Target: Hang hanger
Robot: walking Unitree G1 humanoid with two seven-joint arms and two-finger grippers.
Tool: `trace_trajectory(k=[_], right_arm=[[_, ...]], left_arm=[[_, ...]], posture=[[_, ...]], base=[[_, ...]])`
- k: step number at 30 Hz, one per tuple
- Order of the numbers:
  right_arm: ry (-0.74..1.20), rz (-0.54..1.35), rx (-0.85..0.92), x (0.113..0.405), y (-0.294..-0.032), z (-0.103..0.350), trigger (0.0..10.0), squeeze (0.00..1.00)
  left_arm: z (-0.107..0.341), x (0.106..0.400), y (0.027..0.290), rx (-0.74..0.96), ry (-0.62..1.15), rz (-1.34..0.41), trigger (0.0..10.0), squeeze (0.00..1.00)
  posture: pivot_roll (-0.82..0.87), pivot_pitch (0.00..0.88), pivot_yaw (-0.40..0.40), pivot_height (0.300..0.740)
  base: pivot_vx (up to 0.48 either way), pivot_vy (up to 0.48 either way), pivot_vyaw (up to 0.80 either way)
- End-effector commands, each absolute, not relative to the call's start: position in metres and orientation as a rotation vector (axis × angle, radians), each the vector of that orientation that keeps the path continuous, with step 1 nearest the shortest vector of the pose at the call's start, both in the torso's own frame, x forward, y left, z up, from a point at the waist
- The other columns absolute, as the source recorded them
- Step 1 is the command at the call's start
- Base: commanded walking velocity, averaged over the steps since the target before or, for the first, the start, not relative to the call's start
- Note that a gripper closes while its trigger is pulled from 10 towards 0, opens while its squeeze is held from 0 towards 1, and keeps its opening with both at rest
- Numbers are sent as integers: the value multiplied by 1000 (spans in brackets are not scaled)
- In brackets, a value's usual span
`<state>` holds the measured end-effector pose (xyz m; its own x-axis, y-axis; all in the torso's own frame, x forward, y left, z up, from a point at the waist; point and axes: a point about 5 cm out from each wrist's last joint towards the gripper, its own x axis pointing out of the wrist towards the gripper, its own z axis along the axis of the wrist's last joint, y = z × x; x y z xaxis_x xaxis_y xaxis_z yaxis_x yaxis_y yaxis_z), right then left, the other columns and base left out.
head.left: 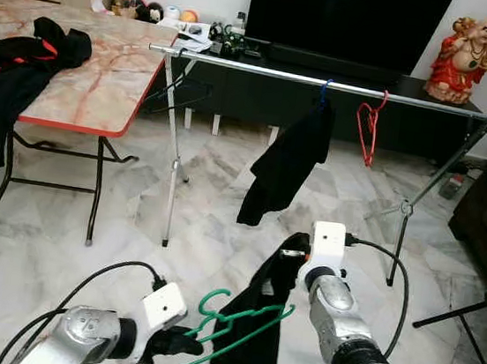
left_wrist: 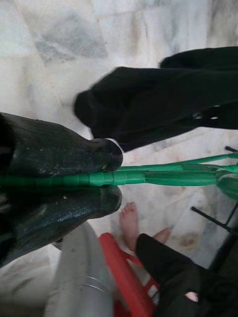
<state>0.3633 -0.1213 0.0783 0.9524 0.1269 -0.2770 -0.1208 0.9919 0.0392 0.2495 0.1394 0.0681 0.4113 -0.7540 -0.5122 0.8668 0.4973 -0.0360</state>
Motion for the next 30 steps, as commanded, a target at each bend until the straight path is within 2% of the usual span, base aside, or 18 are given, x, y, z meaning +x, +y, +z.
trace_trajectory(k=[1, 6, 15, 21, 30], right_arm=[[246, 140, 14, 370, -118, 90, 10000, 0], [246, 159, 27, 369, -113, 89, 10000, 0], [236, 165, 27, 370, -113, 92, 10000, 0], [231, 165, 30, 370, -114, 93, 10000, 0], [228, 167, 28, 371, -114, 93, 10000, 0]], left_arm=[[73, 252, 136, 258, 485, -1015, 10000, 0], [72, 254, 136, 302, 487, -964, 10000, 0], [71, 247, 141, 349, 544, -991, 10000, 0], [71, 252, 149, 383, 537, -927, 10000, 0], [73, 259, 147, 391, 511, -876, 10000, 0]], posture=[[167, 0, -138, 740], [163, 0, -138, 740], [163, 0, -142, 740], [166, 0, -144, 740], [164, 0, -146, 740]], base=[[0, 0, 0], [0, 0, 0], [0, 0, 0], [0, 0, 0], [0, 0, 0]])
